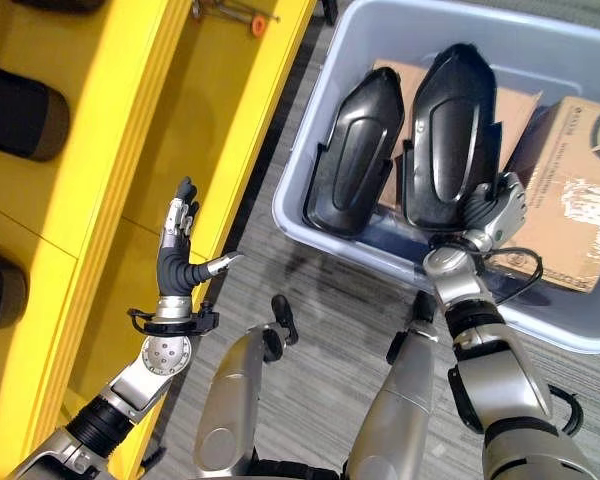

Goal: Move parts from the plastic box to the shelf.

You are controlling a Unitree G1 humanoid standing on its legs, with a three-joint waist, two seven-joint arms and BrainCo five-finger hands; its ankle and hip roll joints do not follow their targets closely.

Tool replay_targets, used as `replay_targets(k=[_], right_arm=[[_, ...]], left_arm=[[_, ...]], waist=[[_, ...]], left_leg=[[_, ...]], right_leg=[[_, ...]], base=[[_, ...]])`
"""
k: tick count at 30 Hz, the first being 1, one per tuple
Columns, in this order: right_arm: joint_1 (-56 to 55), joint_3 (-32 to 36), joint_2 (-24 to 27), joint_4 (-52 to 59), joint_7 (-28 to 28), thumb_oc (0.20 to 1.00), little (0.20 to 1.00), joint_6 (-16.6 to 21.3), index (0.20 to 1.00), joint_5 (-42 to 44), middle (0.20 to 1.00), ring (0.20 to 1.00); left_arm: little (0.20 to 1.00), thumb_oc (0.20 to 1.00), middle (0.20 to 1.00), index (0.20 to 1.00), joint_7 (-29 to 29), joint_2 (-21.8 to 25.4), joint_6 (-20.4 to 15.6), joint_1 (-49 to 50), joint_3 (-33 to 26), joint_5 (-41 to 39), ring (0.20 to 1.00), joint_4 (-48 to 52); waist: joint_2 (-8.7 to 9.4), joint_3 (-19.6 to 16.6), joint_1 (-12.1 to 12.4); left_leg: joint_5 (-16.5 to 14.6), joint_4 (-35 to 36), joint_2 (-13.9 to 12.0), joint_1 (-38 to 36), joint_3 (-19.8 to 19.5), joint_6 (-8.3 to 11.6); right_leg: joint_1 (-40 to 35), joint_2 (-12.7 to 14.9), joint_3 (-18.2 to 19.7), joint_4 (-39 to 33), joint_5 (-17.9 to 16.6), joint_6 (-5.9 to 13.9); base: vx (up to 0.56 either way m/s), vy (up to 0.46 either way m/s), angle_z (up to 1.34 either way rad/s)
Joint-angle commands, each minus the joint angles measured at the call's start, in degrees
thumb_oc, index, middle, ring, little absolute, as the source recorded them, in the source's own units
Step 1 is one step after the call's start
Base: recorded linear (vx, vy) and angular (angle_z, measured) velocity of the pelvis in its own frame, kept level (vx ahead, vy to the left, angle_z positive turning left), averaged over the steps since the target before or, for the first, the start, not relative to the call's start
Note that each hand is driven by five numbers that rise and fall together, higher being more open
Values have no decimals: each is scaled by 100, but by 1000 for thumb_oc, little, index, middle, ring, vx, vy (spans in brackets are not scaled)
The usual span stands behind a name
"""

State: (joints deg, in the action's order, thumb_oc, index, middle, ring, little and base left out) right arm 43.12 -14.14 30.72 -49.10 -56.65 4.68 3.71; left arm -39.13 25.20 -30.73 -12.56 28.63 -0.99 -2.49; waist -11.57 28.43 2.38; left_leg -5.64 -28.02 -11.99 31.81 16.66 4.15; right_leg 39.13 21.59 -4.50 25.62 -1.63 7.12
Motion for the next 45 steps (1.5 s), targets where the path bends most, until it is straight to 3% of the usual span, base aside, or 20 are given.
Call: replay_targets(k=[1,7,8,15,19,21,25,28,30,39,45], right_arm=[[129,83,88,865,-385,200,200,582,200,-685,200,200],[-220,276,-10,2025,-466,200,200,506,200,-898,200,200],[-184,288,-9,2051,-454,200,200,499,200,-889,200,200],[-83,360,-67,2079,-80,200,200,502,200,-665,200,200],[-128,434,-186,2093,666,200,200,833,200,577,200,200],[-265,471,-339,2208,1421,200,200,1120,200,1415,200,200],[-458,419,-567,2502,2382,200,200,1153,200,2254,200,200],[-783,192,-794,2962,3049,200,200,1031,200,2639,200,200],[-1147,-117,-983,3565,3433,200,200,928,200,2908,200,200],[-1336,-595,-1243,4038,3987,200,200,333,200,3580,200,200],[-1524,-809,-1336,4377,4179,200,200,159,200,3955,200,200]], left_arm=[[1000,1000,1000,1000,-156,55,-364,133,-189,96,1000,345],[1000,1000,1000,1000,-443,70,-313,241,-238,146,1000,341],[1000,1000,1000,1000,-424,73,-305,205,-262,112,1000,336],[1000,1000,1000,1000,-433,57,-372,269,-253,169,1000,226],[1000,1000,1000,1000,-463,62,-385,329,-286,228,1000,240],[1000,1000,1000,1000,-512,61,-375,383,-342,278,1000,238],[1000,1000,1000,1000,-610,51,-309,445,-442,306,1000,241],[1000,1000,1000,1000,-701,41,-244,617,-561,401,1000,232],[1000,1000,1000,1000,-828,61,-201,820,-725,530,1000,259],[1000,1000,1000,1000,-937,61,-126,1064,-853,630,1000,215],[1000,1000,1000,1000,-1029,38,-153,1186,-863,749,1000,226]], waist=[[-1,136,-3],[169,136,-103],[171,136,-95],[299,136,-10],[366,136,26],[415,136,26],[479,136,18],[562,20,11],[732,-225,62],[912,-591,345],[987,-540,544]], left_leg=[[291,528,15,-297,-174,-19],[346,763,23,-901,-154,5],[467,811,4,-838,-108,-52],[512,948,5,-1247,-191,-30],[542,1023,0,-1464,-237,-14],[568,1107,-10,-1646,-228,-4],[592,1196,-15,-1882,-225,4],[652,1355,-56,-2126,-221,29],[830,1709,-195,-2327,-246,103],[979,1952,-297,-2594,-405,150],[927,1768,-201,-2479,-588,95]], right_leg=[[-342,-110,-301,690,586,-92],[-955,-116,-384,573,628,-78],[-896,-133,-431,522,512,-142],[-1380,-170,-585,457,560,-178],[-1628,-174,-651,428,593,-205],[-1824,-170,-692,355,599,-218],[-2054,-169,-721,293,609,-238],[-2325,-177,-764,134,600,-264],[-2595,-222,-885,-233,488,-238],[-3160,-257,-1286,-512,511,-273],[-3298,-180,-1445,-593,407,-183]], base=[[30,43,0],[17,22,1],[-40,-3,4],[12,-2,5],[23,23,7],[21,40,3],[23,39,-1],[105,102,1],[86,43,10],[55,78,13],[-6,180,18]])
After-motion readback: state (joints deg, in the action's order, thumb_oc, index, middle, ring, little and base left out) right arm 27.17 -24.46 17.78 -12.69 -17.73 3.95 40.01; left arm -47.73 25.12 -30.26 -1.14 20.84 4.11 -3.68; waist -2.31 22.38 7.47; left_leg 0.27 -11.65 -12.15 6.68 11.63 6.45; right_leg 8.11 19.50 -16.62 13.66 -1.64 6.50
